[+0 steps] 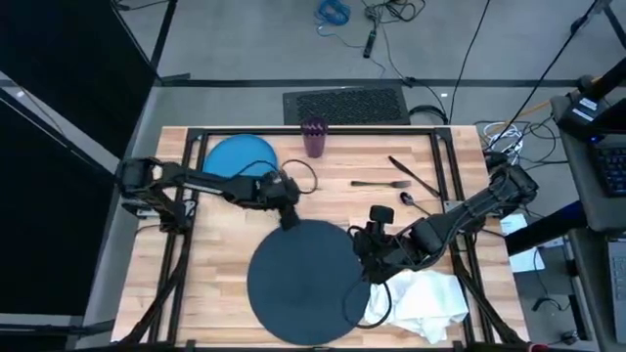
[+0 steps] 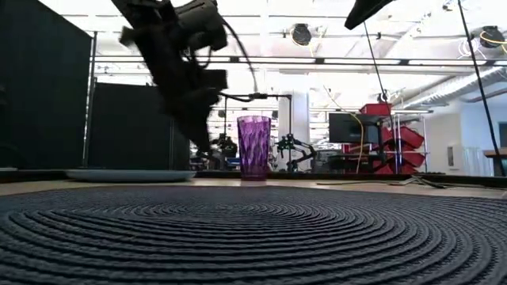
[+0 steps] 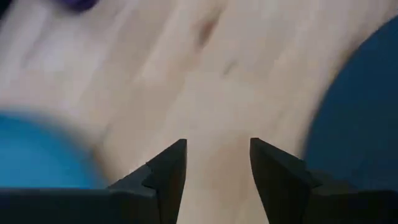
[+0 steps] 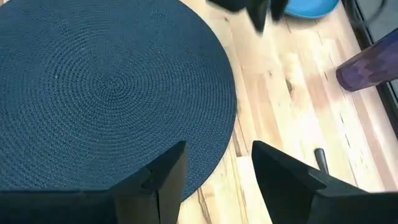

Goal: Set table place
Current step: Put the blue plate on the dark blue placemat

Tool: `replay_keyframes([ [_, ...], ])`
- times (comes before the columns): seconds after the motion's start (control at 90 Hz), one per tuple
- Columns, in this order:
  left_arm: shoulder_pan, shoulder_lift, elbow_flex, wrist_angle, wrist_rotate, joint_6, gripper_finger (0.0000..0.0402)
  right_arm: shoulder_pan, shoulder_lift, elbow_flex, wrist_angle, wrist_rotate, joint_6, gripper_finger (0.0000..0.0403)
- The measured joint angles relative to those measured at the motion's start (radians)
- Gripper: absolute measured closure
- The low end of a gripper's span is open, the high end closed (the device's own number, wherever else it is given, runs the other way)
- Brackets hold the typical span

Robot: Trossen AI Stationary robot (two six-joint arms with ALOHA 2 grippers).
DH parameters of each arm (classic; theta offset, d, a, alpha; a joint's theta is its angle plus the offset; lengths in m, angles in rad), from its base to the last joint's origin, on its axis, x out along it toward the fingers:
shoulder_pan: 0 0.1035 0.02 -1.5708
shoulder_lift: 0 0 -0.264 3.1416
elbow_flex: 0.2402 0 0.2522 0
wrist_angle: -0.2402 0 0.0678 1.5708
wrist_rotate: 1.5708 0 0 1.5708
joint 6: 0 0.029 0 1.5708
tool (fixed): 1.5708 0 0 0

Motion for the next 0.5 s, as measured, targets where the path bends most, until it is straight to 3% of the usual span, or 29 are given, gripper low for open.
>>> replay_keyframes([
  [0.189,0.000,-0.011,-0.003,-0.217,-0.053,-0.044,0.0242,0.000,0.000,0.000,-0.003,0.000,0.000,0.0234],
  [0.5,0.083,-0.011,-0.053,-0.235,-0.074,-0.002,0.0242,0.001,0.000,0.000,-0.007,-0.002,0.024,0.0234],
])
